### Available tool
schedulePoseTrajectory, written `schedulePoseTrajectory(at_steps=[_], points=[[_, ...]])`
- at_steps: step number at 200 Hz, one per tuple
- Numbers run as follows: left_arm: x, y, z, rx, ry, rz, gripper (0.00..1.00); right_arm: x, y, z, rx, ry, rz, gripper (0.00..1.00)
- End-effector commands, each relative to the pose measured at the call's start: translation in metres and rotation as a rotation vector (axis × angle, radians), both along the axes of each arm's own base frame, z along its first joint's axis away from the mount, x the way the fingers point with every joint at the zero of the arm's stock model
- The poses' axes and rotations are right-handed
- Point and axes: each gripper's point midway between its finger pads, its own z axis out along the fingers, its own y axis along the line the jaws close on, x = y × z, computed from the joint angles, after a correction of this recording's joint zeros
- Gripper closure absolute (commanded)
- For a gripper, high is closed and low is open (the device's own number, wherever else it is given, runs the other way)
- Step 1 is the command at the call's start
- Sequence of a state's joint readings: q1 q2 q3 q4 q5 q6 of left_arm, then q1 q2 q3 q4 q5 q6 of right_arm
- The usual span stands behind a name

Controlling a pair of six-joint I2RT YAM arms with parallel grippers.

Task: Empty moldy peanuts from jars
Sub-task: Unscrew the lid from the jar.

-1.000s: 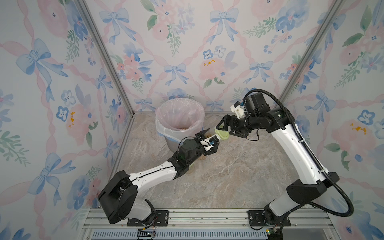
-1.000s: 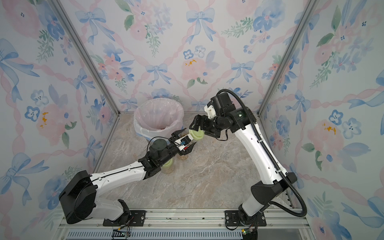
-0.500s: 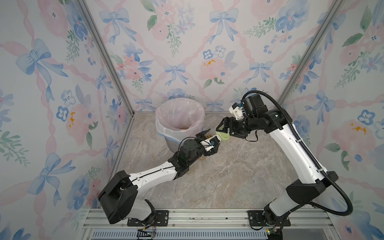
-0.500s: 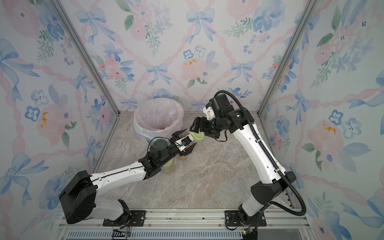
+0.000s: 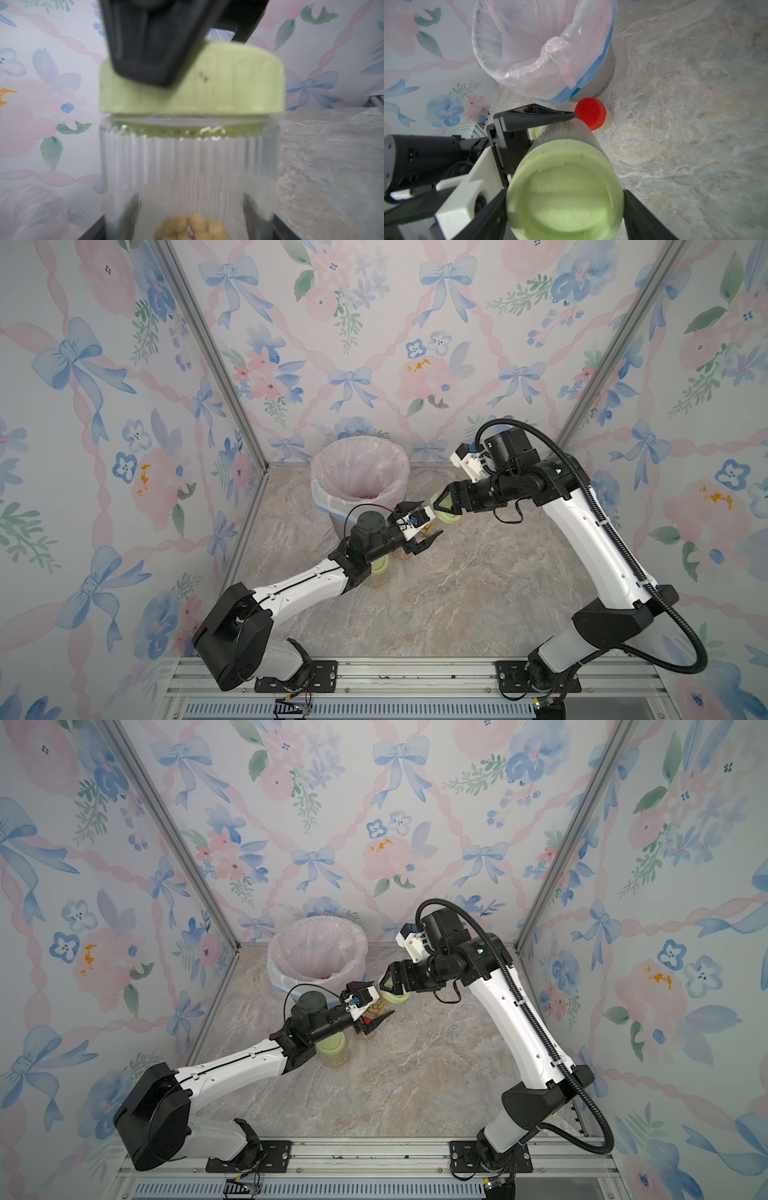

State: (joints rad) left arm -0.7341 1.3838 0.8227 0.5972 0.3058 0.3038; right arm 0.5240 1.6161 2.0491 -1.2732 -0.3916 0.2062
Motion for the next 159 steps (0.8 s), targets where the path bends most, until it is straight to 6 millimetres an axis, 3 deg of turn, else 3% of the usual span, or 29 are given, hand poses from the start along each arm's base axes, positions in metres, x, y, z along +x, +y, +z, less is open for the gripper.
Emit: schedulePoseTrajectory(at_steps=[1, 61, 159], points=[[-0.037, -0.008, 0.061, -0.175, -0.045, -0.212, 0.84, -0.02, 0.002, 0.018, 0.007, -0.088, 0.181, 0.18], [-0.039, -0.011, 0.055, -0.176, -0.001, -0.231, 0.86, -0.043, 0.016, 0.034, 0.051, -0.236, 0.422, 0.15], [-0.034, -0.011, 0.047, -0.167, 0.016, -0.211, 0.87, -0.041, 0.018, 0.025, 0.004, -0.227, 0.435, 0.12]])
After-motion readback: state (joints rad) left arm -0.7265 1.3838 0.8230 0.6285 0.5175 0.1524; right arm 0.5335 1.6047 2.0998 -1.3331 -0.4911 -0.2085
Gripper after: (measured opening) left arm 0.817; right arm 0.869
